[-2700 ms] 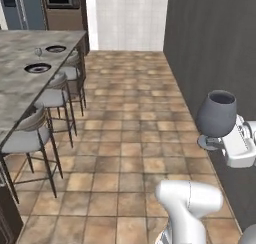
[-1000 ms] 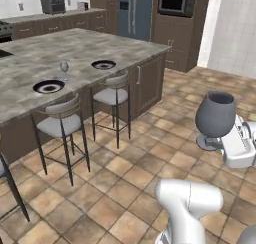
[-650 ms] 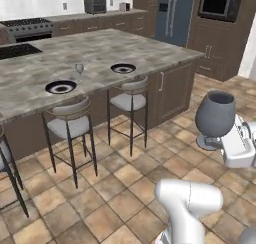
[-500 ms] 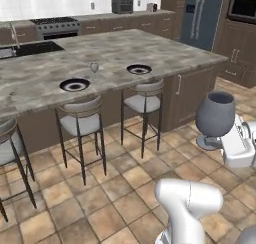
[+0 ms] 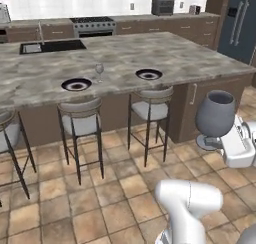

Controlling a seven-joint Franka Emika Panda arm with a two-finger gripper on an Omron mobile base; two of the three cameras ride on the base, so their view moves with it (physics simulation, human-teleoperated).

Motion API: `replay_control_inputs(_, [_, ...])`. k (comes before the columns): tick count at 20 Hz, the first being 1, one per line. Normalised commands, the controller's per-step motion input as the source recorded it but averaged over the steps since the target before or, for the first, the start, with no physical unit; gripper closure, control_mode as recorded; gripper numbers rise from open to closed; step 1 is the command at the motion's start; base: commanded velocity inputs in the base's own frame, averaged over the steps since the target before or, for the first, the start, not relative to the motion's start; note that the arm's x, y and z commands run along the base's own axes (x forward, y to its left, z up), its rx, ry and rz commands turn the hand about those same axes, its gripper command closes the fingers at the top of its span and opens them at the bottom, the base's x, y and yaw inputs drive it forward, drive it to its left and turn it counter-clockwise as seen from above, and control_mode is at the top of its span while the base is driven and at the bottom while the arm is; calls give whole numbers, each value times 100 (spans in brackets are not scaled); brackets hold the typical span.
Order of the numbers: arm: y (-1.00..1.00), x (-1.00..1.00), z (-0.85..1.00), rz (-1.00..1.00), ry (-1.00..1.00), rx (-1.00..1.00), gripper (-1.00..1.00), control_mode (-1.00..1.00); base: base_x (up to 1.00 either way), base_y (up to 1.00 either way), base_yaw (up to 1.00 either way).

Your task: Retrieve the wine glasses from the counter and place one next to each plate.

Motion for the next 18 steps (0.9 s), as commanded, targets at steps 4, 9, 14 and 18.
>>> replay_control_inputs(4, [0,0,0,0,0,0,100,100,0,-100,2])
replay_control_inputs(9, [0,0,0,0,0,0,100,100,35,-100,12])
replay_control_inputs(14, [0,0,0,0,0,0,100,100,67,-100,23])
replay_control_inputs(18, [0,0,0,0,0,0,100,100,98,-100,30])
